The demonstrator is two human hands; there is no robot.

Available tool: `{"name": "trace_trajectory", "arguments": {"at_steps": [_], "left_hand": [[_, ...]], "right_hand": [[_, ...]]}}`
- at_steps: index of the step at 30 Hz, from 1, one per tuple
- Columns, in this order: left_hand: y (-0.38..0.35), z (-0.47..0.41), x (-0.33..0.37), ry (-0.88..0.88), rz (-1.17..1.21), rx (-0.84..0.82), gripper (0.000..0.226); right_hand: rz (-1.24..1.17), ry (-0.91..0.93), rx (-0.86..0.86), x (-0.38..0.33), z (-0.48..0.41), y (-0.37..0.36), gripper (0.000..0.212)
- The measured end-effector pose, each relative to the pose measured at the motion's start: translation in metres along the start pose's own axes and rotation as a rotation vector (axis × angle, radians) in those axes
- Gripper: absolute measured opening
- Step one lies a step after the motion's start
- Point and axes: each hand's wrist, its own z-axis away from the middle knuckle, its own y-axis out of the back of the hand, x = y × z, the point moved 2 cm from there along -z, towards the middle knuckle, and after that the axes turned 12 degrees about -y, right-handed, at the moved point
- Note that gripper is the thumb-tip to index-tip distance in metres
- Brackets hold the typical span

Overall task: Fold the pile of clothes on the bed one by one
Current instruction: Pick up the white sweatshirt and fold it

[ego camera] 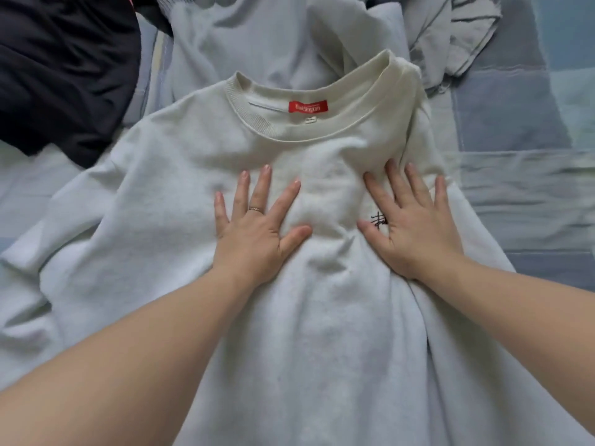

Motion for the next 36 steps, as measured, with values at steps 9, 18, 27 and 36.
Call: {"name": "trace_trajectory", "arguments": {"at_steps": [9, 18, 27, 36], "left_hand": [[0.008, 0.079, 0.103, 0.015, 0.012, 0.077, 0.064], [-0.094, 0.193, 0.163, -0.099, 0.033, -0.113, 0.070], [-0.056, 0.270, 0.212, -0.123, 0.151, -0.290, 0.070], [-0.095, 0.420, 0.158, -0.310, 0.016, -0.355, 0.101]], "right_hand": [[-0.075, -0.019, -0.302, 0.015, 0.078, 0.035, 0.077], [-0.025, -0.078, -0.275, 0.068, 0.220, -0.031, 0.073], [-0.065, -0.069, -0.493, 0.069, 0.318, 0.016, 0.083], [0.115, -0.015, -0.419, 0.056, 0.464, -0.029, 0.076]]}}
